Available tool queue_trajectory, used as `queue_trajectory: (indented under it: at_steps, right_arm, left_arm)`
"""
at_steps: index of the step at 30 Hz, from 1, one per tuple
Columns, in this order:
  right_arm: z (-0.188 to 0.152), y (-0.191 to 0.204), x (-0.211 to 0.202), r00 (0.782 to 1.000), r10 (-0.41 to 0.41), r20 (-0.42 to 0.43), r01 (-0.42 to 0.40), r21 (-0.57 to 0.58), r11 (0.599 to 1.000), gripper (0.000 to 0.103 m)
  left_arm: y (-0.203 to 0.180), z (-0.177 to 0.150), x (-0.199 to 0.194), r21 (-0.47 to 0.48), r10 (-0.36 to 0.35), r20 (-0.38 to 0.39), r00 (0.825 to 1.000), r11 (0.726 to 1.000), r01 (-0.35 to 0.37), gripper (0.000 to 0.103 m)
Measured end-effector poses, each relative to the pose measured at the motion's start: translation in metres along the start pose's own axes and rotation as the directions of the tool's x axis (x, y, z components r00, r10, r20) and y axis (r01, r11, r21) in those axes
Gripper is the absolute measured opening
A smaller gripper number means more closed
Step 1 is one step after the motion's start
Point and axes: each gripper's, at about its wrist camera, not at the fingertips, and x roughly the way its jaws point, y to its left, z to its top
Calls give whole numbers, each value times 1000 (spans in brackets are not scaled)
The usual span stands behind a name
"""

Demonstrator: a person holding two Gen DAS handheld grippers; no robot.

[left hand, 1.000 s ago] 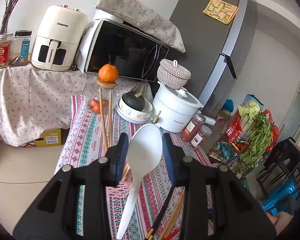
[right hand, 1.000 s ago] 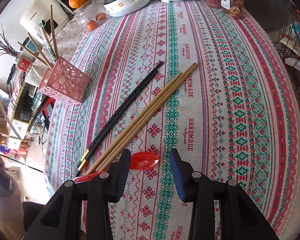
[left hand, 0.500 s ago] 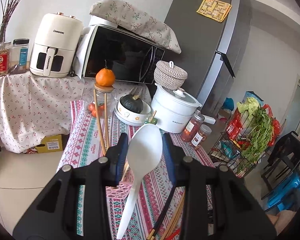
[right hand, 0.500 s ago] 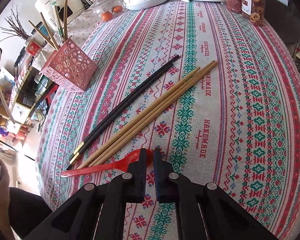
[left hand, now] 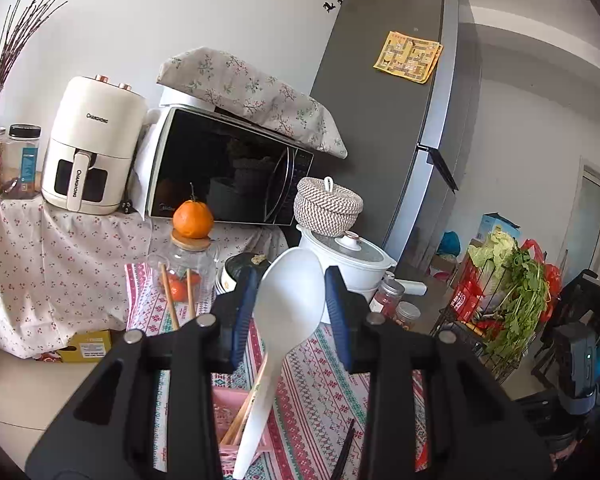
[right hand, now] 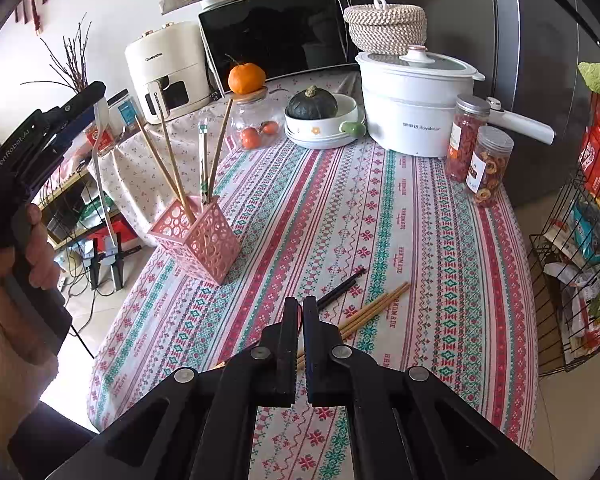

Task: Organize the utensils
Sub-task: 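Carry the white spoon into the pink caddy with the left gripper while the right gripper carries the red spoon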

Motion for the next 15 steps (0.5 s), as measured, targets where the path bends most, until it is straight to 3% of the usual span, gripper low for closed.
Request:
queue_trajectory:
  at_steps: [15]
  right_arm:
    - [38,18,-13,990,-54,129,53,7,999,2]
  left_arm:
    - [36,-38,49,12,-18,0,1000,1000,18,38]
